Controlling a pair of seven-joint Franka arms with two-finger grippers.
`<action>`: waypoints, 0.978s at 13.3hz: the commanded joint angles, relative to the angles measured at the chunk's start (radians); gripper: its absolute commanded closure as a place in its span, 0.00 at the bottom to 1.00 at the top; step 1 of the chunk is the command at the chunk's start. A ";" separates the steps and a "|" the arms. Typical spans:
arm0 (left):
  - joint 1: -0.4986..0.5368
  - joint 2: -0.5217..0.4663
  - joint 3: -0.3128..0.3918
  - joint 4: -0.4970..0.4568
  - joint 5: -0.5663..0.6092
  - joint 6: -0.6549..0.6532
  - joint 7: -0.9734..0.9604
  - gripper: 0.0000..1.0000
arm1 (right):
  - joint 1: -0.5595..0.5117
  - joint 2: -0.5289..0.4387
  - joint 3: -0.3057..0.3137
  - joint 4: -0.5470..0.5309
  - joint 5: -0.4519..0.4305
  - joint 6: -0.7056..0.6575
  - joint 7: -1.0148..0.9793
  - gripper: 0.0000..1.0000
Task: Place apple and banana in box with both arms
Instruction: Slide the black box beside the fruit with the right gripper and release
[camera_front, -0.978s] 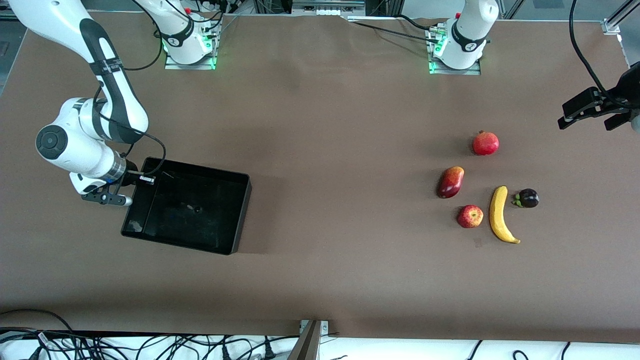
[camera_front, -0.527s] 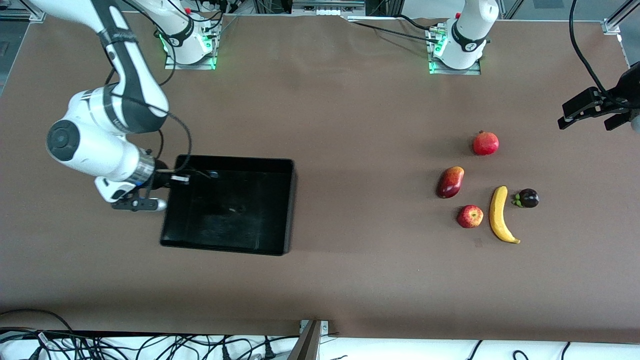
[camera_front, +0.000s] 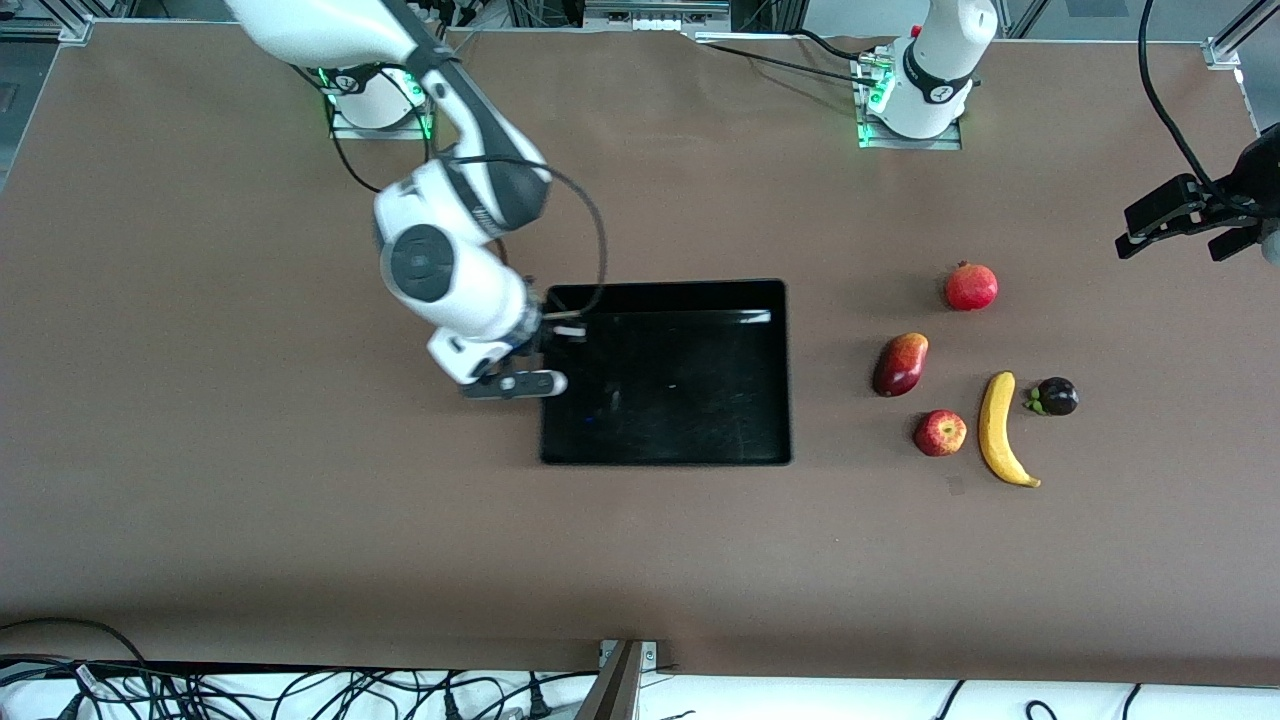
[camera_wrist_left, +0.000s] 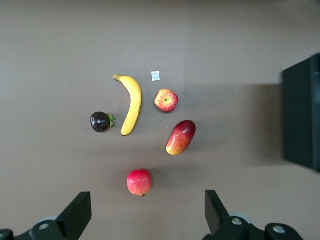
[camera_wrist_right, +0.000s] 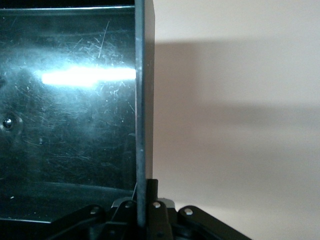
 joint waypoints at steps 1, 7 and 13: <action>0.007 -0.018 -0.007 -0.023 0.020 0.004 0.022 0.00 | 0.134 0.092 -0.055 0.117 -0.048 0.016 0.104 1.00; 0.007 -0.018 -0.007 -0.023 0.020 0.004 0.022 0.00 | 0.271 0.178 -0.085 0.120 -0.116 0.142 0.288 1.00; 0.007 -0.018 -0.007 -0.023 0.020 0.004 0.022 0.00 | 0.315 0.233 -0.109 0.120 -0.148 0.220 0.371 1.00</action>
